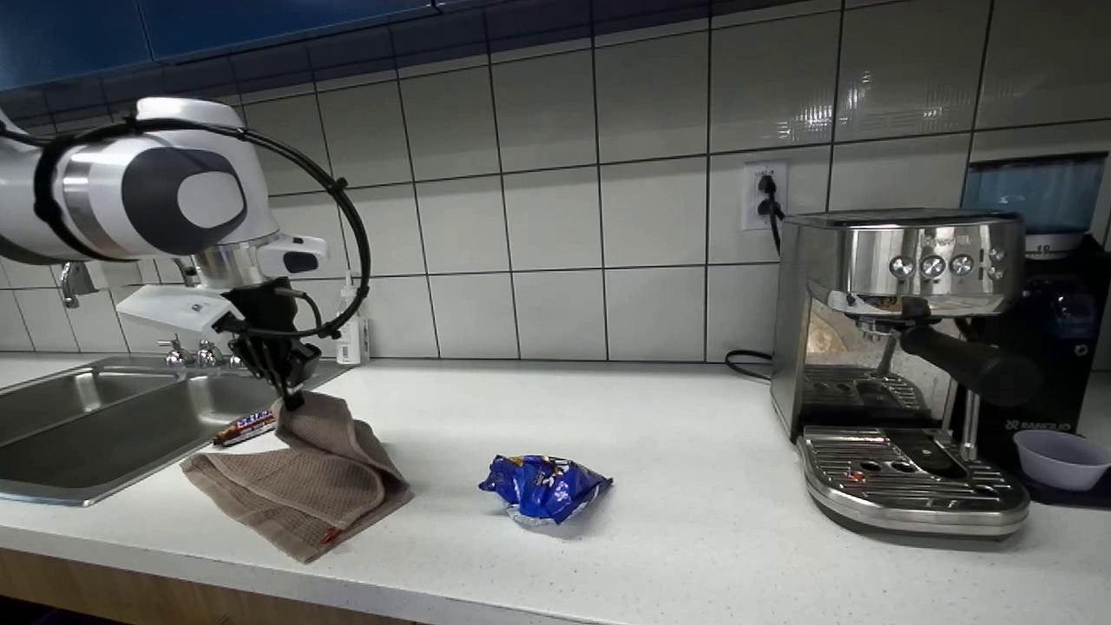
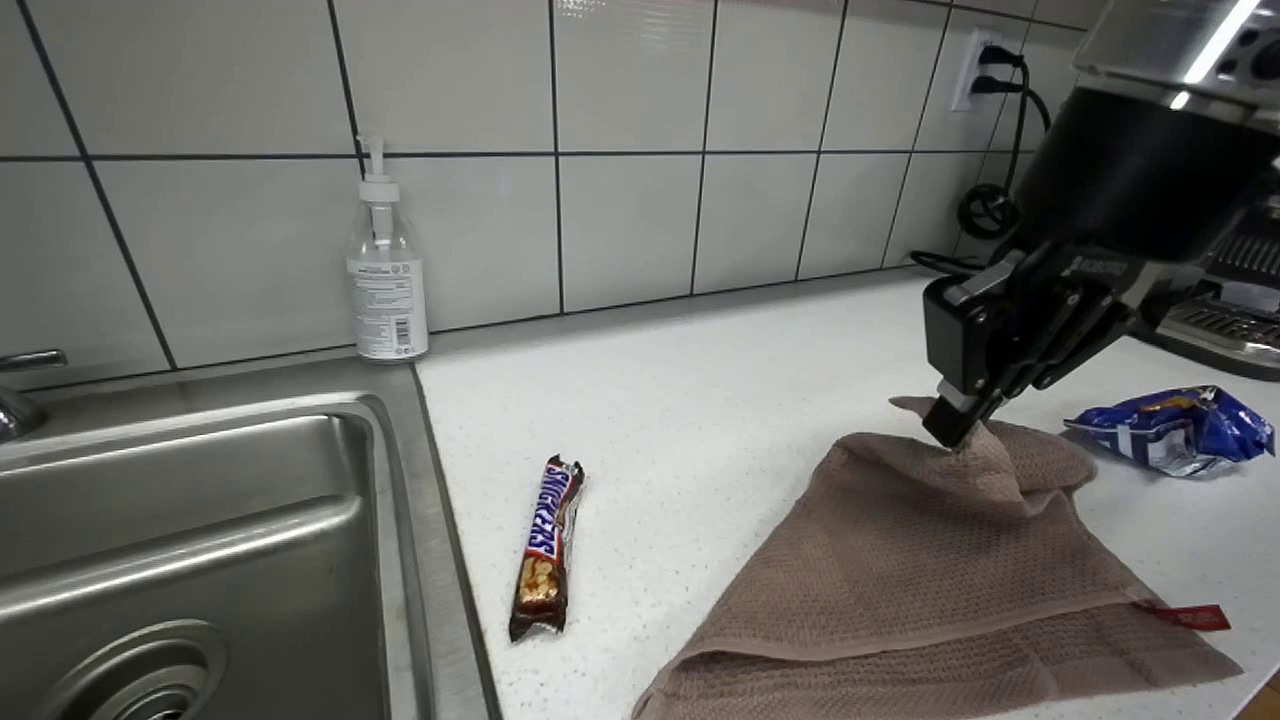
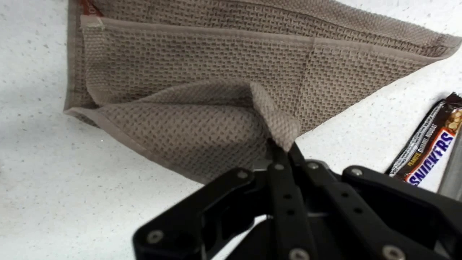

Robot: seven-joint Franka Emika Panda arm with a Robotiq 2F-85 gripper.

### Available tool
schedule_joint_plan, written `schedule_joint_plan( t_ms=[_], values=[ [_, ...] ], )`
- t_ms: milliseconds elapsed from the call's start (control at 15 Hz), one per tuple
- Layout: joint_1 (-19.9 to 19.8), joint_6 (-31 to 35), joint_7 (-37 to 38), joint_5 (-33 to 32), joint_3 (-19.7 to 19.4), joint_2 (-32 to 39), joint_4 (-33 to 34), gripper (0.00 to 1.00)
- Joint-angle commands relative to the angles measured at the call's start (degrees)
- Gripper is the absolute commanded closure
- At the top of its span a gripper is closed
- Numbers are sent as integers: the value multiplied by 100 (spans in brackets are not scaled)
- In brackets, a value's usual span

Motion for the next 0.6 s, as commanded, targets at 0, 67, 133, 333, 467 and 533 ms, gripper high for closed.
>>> schedule_joint_plan(
  t_ms=[0,67,133,333,467,533],
  values=[
    [32,-28,662,-303,252,-245,-124,99],
    [44,-44,788,-354,315,-244,-104,99],
    [56,-53,891,-390,369,-237,-89,99],
    [97,-77,1183,-499,511,-202,-34,99],
    [124,-81,1349,-545,601,-172,2,99],
    [134,-87,1428,-569,645,-150,28,99]
  ],
)
